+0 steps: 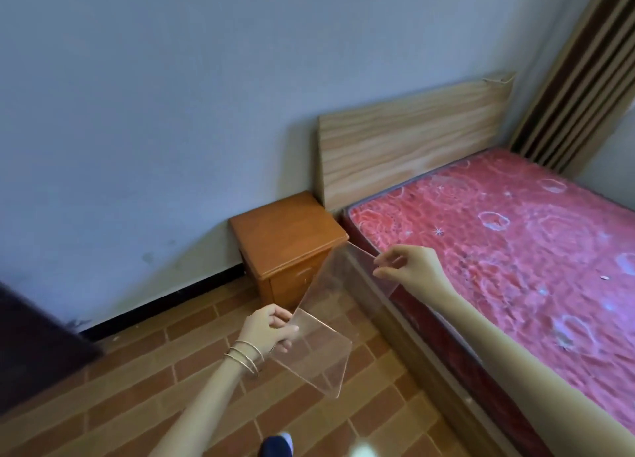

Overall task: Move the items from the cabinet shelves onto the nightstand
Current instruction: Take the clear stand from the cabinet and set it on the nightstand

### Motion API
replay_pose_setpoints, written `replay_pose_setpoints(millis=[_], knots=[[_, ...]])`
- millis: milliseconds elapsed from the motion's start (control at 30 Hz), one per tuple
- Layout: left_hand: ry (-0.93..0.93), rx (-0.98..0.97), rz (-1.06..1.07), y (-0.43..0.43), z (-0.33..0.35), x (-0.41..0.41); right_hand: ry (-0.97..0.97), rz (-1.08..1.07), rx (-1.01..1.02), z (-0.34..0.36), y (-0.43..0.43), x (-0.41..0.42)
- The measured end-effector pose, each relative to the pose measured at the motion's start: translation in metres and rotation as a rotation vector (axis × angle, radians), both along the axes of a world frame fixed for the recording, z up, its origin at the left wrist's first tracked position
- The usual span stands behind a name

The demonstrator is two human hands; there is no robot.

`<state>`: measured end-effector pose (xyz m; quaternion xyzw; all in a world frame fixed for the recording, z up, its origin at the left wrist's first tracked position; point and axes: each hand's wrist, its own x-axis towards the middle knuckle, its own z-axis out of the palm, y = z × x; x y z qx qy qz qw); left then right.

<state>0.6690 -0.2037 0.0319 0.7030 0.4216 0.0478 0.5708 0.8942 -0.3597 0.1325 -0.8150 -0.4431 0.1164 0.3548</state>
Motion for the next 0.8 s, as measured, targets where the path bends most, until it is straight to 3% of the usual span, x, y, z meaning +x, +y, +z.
replay_pose_setpoints(millis=[133, 267, 400, 567, 700, 800], knots=[[-0.018, -0.01, 0.121, 0.051, -0.01, 0.007, -0.049, 0.122, -0.037, -0.005, 0.075, 0.024], [0.049, 0.006, 0.081, 0.117, -0.022, 0.016, -0.073, 0.252, -0.097, -0.008, 0.155, 0.039], [0.133, 0.17, 0.036, 0.195, -0.021, 0.035, -0.081, 0.247, -0.14, -0.006, 0.229, 0.057], [-0.094, 0.463, 0.001, 0.28, 0.012, 0.082, -0.085, 0.232, -0.164, -0.016, 0.309, 0.082], [-0.24, 0.515, 0.015, 0.309, 0.021, 0.114, -0.074, 0.262, -0.197, -0.028, 0.356, 0.092], [-0.233, 0.588, -0.011, 0.334, 0.021, 0.137, -0.07, 0.29, -0.229, -0.039, 0.394, 0.104]])
